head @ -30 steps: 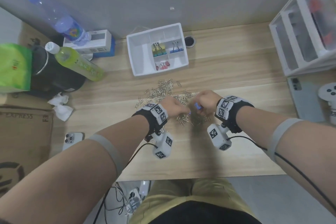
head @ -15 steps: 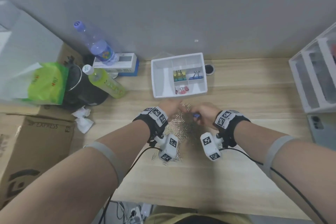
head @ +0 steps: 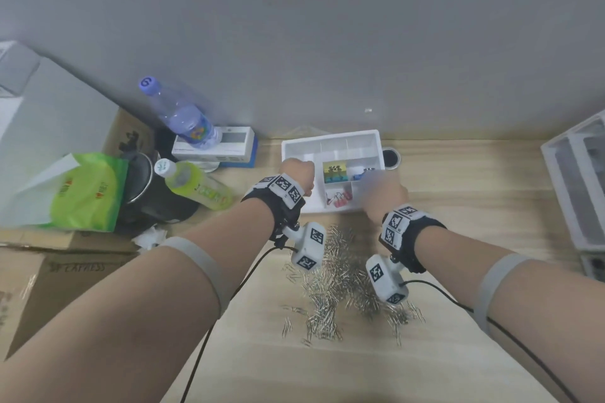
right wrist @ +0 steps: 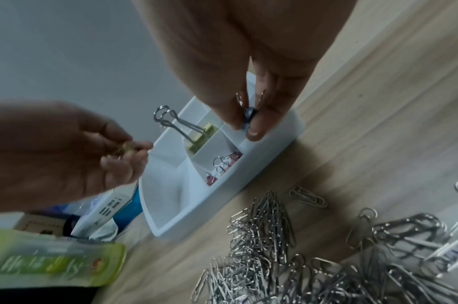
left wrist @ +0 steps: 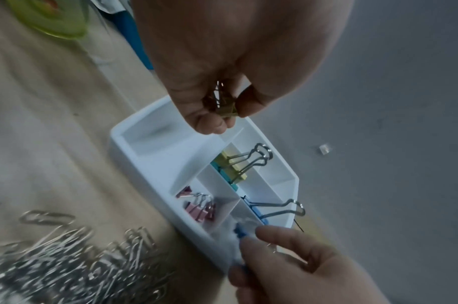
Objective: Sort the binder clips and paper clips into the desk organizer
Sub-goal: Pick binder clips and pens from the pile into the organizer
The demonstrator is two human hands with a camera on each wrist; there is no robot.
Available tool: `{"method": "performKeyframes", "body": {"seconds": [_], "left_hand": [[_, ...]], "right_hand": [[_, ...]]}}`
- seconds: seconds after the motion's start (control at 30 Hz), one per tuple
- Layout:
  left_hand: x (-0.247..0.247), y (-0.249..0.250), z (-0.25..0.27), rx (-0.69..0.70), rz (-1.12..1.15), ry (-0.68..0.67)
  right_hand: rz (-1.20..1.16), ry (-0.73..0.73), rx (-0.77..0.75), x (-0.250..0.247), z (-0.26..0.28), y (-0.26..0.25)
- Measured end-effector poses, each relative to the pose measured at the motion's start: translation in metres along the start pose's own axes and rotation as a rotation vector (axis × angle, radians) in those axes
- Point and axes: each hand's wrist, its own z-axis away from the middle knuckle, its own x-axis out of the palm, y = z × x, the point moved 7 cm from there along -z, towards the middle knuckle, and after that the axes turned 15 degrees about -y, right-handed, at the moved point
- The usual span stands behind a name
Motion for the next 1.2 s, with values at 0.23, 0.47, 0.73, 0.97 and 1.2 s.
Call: {"method": "performKeyframes", "body": {"seconds": [0.23,0.47,0.73,0.97,1.2], "left_hand": [[0.002,0.045,-0.019,0.119,-0.319,0.046],[0.024,0.068,-0.031,0.227,-0.364,-0.024],[0.032,0.071,-0.034,0.263,-0.35,-0.005],[0.03,0.061,-0.031,0.256,-0.412,-0.004],[0.006,0.042,-0.006,0.286,-0.442,0.065]], "right_hand": [[-0.043,0.08,-0.094,0.004,0.001,-0.001],[0.027,0.103,-0.216,0.002,-0.001,-0.004],[0.147,-0.001,-0.163,0.007,-0.004,0.003],[0.17,-0.033,-0.094,-0.001,-0.003,0.002],[0.097,0.055,-0.15,-0.006,0.021,0.008]]}}
